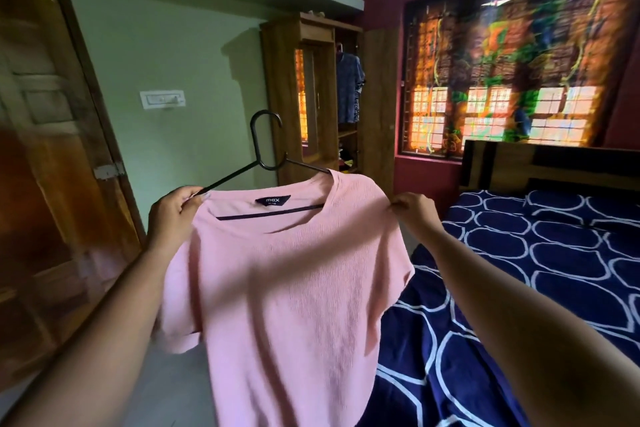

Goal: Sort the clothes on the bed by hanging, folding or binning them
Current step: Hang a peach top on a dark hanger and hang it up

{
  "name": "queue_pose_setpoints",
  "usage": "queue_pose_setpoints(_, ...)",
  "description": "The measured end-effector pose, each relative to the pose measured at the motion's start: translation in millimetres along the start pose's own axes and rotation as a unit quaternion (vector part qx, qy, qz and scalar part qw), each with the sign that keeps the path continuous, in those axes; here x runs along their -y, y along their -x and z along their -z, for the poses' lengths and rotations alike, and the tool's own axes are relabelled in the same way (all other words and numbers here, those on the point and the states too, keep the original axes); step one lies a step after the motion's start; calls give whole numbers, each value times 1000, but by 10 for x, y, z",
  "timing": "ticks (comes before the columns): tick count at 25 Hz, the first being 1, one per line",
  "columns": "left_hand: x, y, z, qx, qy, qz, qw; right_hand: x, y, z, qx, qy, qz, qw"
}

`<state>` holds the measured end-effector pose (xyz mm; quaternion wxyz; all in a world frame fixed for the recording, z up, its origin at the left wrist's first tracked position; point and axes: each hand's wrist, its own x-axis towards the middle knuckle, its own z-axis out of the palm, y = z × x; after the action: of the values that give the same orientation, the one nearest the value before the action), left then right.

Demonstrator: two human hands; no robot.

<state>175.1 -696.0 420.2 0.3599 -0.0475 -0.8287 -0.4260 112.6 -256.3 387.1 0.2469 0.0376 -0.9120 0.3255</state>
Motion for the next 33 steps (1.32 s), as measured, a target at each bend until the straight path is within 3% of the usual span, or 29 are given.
queue_pose_setpoints(3, -135, 0, -255, 6, -10, -6, 1000, -174, 17, 67, -15, -4, -29, 999)
queue_pose_setpoints(7, -404, -34, -695, 9, -45, -35, 998, -223, -65, 370, -39, -62, 27, 997)
queue_pose_setpoints(9, -552, -46, -881, 25, -43, -56, 997, -234, -148, 518, 19, -70, 48, 996)
queue_pose_setpoints(12, -751, -34, -1096, 41, -37, -73, 996, -303, -241, 715, 146, 24, 54, 987)
queue_pose_setpoints(15, -932, 14, -1262, 56, -40, -91, 993, -474, -205, 938, 190, 15, 51, 980)
queue_pose_setpoints(20, -1079, 88, -1453, 69, -32, -92, 993, -704, 53, 1218, 79, -160, -2, 984)
queue_pose_setpoints(29, -1383, 165, -1803, 69, 1, -99, 993, -793, 111, 1565, -9, -96, -3, 995)
queue_pose_setpoints(33, -1401, 148, -1856, 79, 0, -105, 991, -977, 88, 1736, 36, -127, -35, 991)
